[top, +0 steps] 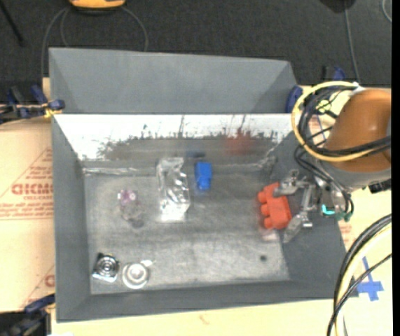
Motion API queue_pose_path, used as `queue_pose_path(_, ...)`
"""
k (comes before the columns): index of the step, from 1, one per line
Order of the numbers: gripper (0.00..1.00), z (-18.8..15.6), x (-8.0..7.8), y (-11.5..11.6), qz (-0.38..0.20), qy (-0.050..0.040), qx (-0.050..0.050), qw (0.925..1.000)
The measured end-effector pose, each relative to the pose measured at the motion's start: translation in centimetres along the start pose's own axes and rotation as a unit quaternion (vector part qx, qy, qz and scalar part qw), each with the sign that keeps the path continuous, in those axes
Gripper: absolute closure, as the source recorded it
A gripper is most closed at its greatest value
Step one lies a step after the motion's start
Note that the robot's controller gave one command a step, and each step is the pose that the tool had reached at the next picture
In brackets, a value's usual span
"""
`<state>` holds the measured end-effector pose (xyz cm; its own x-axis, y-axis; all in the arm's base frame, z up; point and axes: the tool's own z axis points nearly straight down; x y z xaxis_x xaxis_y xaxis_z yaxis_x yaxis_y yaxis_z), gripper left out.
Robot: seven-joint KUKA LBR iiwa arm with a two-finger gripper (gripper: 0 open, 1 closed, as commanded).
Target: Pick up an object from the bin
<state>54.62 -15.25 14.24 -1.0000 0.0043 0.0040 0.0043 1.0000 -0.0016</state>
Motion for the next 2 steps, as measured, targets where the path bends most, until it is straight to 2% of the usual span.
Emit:
queue_pose_path(1,0.00,6.0,-5.5,2.0,0.047,-0.0057,-0.001,0.9989)
queue_pose_path(2,0.00,3.6,-11.3,4.1,0.078,-0.0080,-0.002,0.9969)
